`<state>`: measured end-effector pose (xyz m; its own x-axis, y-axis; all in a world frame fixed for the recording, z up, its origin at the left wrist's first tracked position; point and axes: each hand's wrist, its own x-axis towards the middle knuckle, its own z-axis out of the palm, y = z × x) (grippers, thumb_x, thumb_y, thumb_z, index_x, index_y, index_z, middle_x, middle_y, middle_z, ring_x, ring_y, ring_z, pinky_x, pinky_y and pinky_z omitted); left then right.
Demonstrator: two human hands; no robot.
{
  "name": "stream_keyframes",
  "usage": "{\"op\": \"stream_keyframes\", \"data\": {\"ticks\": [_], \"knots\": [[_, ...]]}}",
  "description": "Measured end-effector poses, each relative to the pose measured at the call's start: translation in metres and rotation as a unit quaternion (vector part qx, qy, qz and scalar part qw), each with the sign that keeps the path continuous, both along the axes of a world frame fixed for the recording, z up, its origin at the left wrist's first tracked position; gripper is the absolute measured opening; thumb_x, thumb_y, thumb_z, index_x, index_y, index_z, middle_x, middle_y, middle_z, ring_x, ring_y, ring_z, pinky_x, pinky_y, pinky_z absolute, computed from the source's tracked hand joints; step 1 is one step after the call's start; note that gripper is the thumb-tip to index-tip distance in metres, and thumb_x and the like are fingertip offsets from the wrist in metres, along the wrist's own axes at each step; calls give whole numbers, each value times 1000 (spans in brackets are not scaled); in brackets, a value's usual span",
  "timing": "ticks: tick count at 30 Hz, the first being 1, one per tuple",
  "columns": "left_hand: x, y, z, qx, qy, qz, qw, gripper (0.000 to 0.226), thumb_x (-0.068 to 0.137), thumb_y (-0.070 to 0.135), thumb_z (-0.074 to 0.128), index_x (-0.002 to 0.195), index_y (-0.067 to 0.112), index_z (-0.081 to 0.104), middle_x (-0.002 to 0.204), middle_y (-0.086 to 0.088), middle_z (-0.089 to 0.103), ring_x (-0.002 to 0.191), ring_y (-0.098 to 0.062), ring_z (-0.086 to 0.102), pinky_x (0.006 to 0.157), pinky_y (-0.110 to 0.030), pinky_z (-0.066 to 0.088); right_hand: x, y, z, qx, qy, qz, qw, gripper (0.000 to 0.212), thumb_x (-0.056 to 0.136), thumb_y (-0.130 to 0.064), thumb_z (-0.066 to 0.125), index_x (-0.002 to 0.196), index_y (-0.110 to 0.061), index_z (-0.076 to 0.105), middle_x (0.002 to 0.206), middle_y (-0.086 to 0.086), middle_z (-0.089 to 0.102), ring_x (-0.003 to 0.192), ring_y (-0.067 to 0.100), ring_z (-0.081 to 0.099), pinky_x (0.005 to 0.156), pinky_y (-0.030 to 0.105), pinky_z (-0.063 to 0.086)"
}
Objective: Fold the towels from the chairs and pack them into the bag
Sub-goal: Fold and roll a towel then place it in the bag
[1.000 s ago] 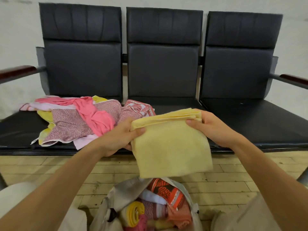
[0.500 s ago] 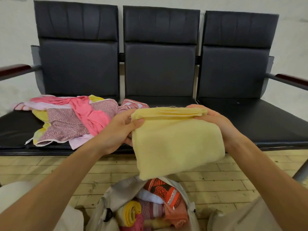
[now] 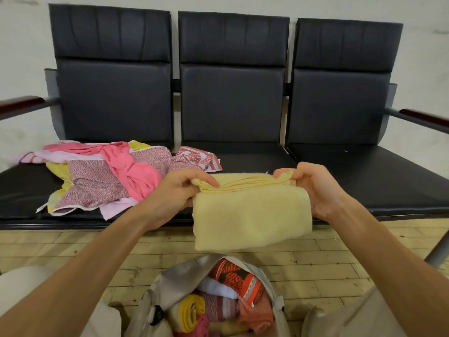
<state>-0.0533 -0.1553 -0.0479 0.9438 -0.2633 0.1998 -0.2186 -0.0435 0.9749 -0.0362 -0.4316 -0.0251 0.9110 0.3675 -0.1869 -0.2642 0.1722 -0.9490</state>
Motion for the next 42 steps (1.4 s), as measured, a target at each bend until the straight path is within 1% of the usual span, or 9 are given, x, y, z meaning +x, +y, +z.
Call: {"op": "stream_keyframes", "data": {"ticks": [5, 8, 11, 13, 17, 22, 26, 33, 42], "knots": [[0, 1, 5, -60, 79, -51, 994, 37, 90, -10, 42, 82, 4, 75, 83, -5, 71, 76, -12, 68, 63, -20, 53, 0, 3, 0, -74, 3, -47, 996, 51, 97, -46, 49, 59, -16, 65, 61, 0, 60, 55, 15, 62, 61, 32, 49], [0, -4, 2, -56, 89, -33, 994, 32, 90, 22, 51, 80, 4, 75, 72, -2, 68, 68, -10, 64, 63, -20, 53, 2, 7, -2, -128, -13, -82, 988, 34, 96, -38, 56, 74, -13, 66, 67, 0, 66, 61, 15, 66, 63, 32, 53], [2, -9, -5, -18, 69, 39, 997, 26, 90, 24, 55, 84, 10, 75, 66, -1, 66, 61, -13, 57, 55, -19, 49, 5, 10, -5, -155, -66, -99, 981, 15, 95, -23, 60, 100, -17, 73, 97, 5, 75, 84, 19, 72, 69, 33, 57], [4, -8, -5, -19, 60, 63, 996, 16, 87, 18, 61, 92, 16, 76, 83, -7, 70, 68, -20, 57, 59, -23, 50, 6, 12, -5, -147, -88, -92, 981, 23, 94, -15, 61, 113, -22, 69, 107, 5, 73, 94, 21, 72, 73, 33, 59], [8, 0, 0, -27, 61, 73, 995, 49, 84, 4, 67, 125, 30, 62, 115, -5, 65, 101, -23, 65, 89, -36, 55, 7, 10, 1, -128, -59, -32, 990, 31, 87, -14, 66, 118, -12, 66, 109, 8, 73, 99, 22, 71, 76, 32, 60], [7, 5, 3, -43, 142, 98, 984, 31, 83, 4, 68, 113, 5, 65, 106, -15, 71, 98, -29, 68, 92, -41, 53, 7, 10, 0, -129, -44, 6, 991, 32, 86, -7, 64, 118, -5, 65, 113, 9, 72, 104, 22, 69, 83, 31, 59], [8, 5, 0, -58, 212, 48, 974, 20, 85, 5, 65, 102, -5, 66, 101, -16, 72, 84, -20, 71, 73, -25, 58, 7, 8, 0, -170, -121, 13, 978, 32, 92, -7, 58, 123, -12, 63, 116, 4, 71, 110, 19, 67, 93, 36, 54], [8, 4, -7, 4, 157, 9, 988, 27, 91, 9, 60, 118, 6, 60, 116, -15, 68, 110, -27, 64, 97, -42, 50, 3, 3, 1, -221, -68, 89, 969, 32, 95, -20, 53, 127, -14, 51, 118, 7, 69, 109, 22, 68, 89, 40, 57], [-2, 5, -3, 64, 58, 8, 996, 24, 97, 21, 53, 120, 20, 50, 104, -3, 65, 94, -17, 66, 77, -37, 56, 5, 15, -3, -187, 20, 20, 982, 71, 91, -69, 24, 118, -17, 65, 112, 7, 73, 105, 21, 69, 92, 39, 54]]}}
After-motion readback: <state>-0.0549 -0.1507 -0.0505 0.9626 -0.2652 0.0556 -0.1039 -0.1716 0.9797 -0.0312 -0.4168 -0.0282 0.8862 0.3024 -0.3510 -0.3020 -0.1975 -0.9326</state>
